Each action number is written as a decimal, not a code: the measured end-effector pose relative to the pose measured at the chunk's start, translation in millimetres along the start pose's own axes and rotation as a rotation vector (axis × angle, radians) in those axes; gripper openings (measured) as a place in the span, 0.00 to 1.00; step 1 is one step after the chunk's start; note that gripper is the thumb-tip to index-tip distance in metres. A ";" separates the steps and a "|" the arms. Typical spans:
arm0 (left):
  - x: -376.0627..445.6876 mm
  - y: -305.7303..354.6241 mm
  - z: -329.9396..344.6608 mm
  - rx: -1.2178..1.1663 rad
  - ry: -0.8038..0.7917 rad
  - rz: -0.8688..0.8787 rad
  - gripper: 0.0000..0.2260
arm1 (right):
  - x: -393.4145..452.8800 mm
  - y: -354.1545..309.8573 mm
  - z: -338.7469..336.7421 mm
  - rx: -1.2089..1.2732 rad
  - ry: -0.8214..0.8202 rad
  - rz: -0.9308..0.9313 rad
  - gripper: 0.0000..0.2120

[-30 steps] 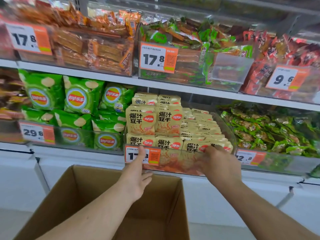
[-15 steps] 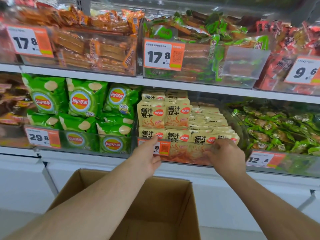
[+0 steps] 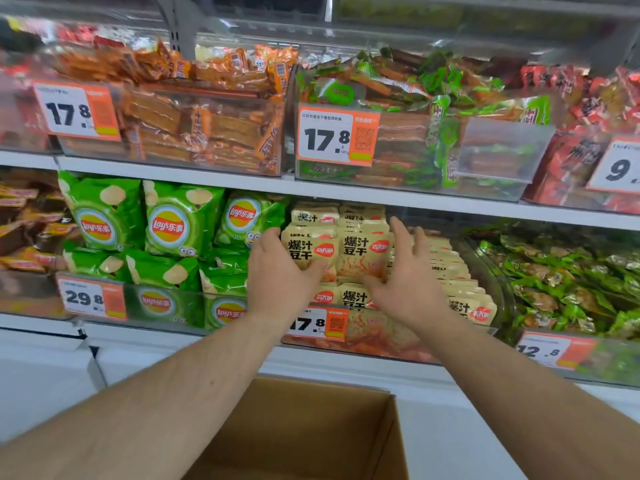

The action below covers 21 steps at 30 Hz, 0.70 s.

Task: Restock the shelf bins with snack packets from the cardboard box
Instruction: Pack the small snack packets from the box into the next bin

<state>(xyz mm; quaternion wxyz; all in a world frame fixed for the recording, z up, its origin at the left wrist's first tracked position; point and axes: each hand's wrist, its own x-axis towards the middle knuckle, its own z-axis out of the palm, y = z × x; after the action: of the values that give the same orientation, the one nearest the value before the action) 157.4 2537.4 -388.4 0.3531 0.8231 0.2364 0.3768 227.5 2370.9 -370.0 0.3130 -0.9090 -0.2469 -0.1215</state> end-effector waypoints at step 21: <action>8.5 -33.3 -44.8 0.279 -0.083 0.213 0.34 | -24.2 -50.4 31.7 -0.126 0.326 -0.324 0.30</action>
<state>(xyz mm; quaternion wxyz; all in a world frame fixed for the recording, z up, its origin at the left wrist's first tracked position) 123.2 2582.3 -388.9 0.2030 0.8993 0.1832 0.3413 182.6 2416.2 -378.0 0.2677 -0.8437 -0.3275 -0.3305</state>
